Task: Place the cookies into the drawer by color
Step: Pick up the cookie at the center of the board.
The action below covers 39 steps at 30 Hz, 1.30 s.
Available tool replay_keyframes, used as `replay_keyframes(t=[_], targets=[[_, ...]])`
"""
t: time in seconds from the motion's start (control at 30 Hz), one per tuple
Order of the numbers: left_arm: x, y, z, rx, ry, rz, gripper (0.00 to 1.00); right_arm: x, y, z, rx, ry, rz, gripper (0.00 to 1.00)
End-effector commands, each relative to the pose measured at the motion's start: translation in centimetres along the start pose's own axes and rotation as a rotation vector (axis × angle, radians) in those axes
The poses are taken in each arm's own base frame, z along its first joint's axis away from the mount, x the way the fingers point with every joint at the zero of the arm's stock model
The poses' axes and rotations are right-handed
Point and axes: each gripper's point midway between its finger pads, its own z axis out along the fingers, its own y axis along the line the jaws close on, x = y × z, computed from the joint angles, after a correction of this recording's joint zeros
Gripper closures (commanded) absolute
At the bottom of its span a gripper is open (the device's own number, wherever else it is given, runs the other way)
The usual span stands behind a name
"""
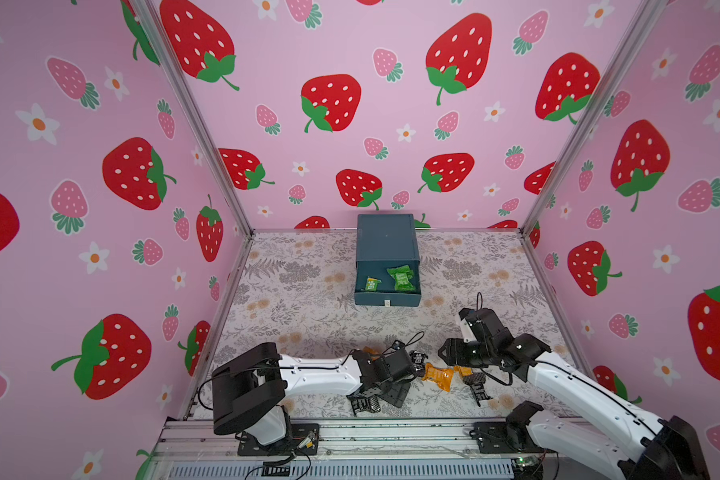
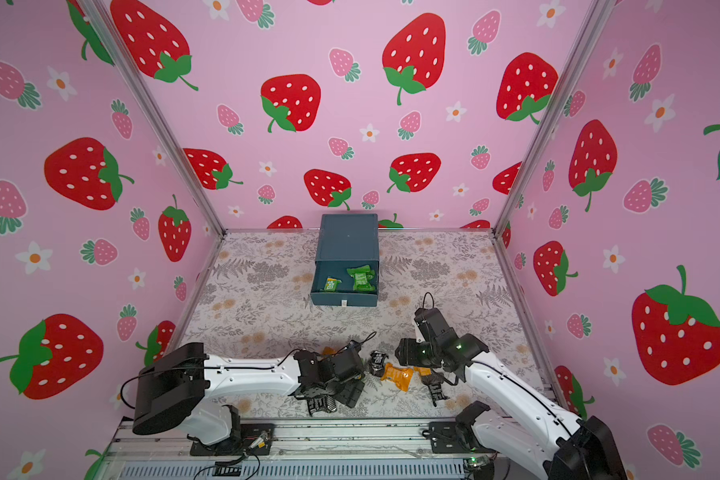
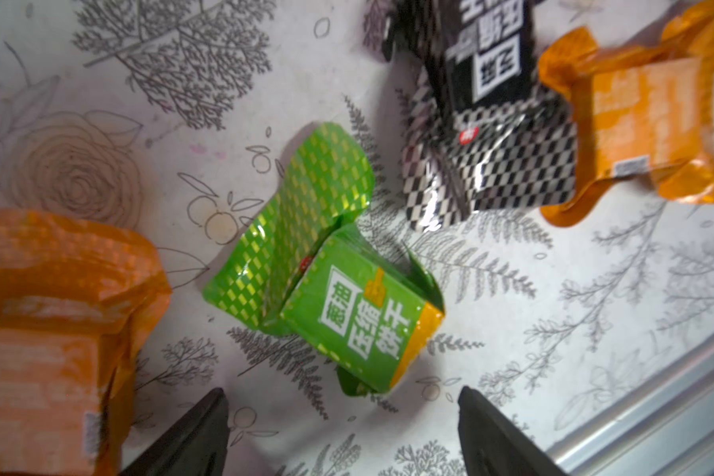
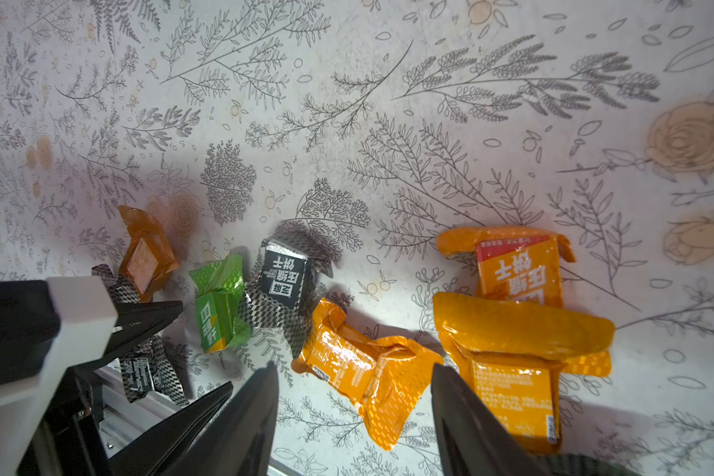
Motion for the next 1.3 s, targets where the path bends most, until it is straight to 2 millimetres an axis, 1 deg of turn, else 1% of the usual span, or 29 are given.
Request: replay_keyframes(t=[0.0,0.1,0.17,0.27,0.37,0.47,0.5,0.57,0.63,0.67,0.73,0.83,0.87,0.93,0.97,1.0,1.07,1.13,1.23,1.27], targets=[[-1.7,-0.8,0.0,0.035,-0.027,-0.076,0.02,0.3,0.0,0.1,-0.013,0.009,-0.010,0.36],[-1.9,0.0,1.0,0.003,0.003,-0.112,0.00,0.4,0.1,0.1,-0.024,0.009,-0.008,0.36],[-2.5,-0.3,1.5,0.026,-0.001,-0.114,0.01,0.4,0.1,0.1,-0.025,0.004,-0.006,0.36],[-3.5,-0.9,1.7,0.046,-0.017,-0.114,0.02,0.4,0.2,0.1,-0.028,0.006,-0.008,0.36],[-4.1,-0.6,1.9,0.032,-0.018,-0.123,0.05,0.5,0.2,0.1,-0.030,0.007,-0.010,0.36],[-4.1,0.2,2.2,-0.002,-0.013,-0.130,0.09,0.5,0.1,0.1,-0.026,0.006,-0.013,0.36],[-4.1,0.4,2.2,-0.018,-0.014,-0.128,0.12,0.5,0.1,0.1,-0.025,0.006,-0.013,0.36],[-3.8,1.7,2.2,-0.088,-0.005,-0.132,0.22,0.5,0.1,0.1,-0.025,0.006,-0.015,0.36],[-3.2,2.4,1.9,-0.131,0.015,-0.132,0.33,0.5,0.1,0.1,-0.026,0.008,-0.017,0.36],[-2.9,2.4,1.7,-0.144,0.015,-0.126,0.35,0.5,0.1,0.1,-0.024,0.009,-0.017,0.36],[-2.4,2.5,1.3,-0.165,0.017,-0.115,0.35,0.5,0.1,0.1,-0.025,0.005,-0.015,0.36],[-1.9,3.2,1.0,-0.213,0.028,-0.111,0.36,0.5,0.1,0.0,-0.028,0.004,-0.017,0.36],[-1.8,3.4,1.0,-0.219,0.032,-0.113,0.35,0.5,0.1,-0.1,-0.028,0.002,-0.017,0.36],[-1.7,3.4,0.9,-0.223,0.034,-0.111,0.29,0.5,0.1,-0.1,-0.029,-0.002,-0.015,0.36],[-1.8,3.5,0.8,-0.229,0.031,-0.106,0.29,0.4,0.1,-0.1,-0.030,-0.003,-0.016,0.36],[-1.9,3.4,0.9,-0.224,0.028,-0.096,0.29,0.4,0.1,-0.1,-0.031,-0.003,-0.015,0.36],[-2.4,2.8,1.3,-0.184,0.021,-0.072,0.33,0.5,0.2,0.0,-0.032,0.001,-0.017,0.36],[-2.7,2.2,1.8,-0.149,0.027,-0.054,0.33,0.5,0.2,0.0,-0.032,0.004,-0.018,0.36],[-3.5,1.8,1.9,-0.149,0.026,-0.031,0.34,0.5,0.2,0.1,-0.030,0.007,-0.018,0.36],[-3.6,1.6,1.9,-0.144,0.027,-0.027,0.36,0.5,0.2,0.1,-0.029,0.005,-0.018,0.36]])
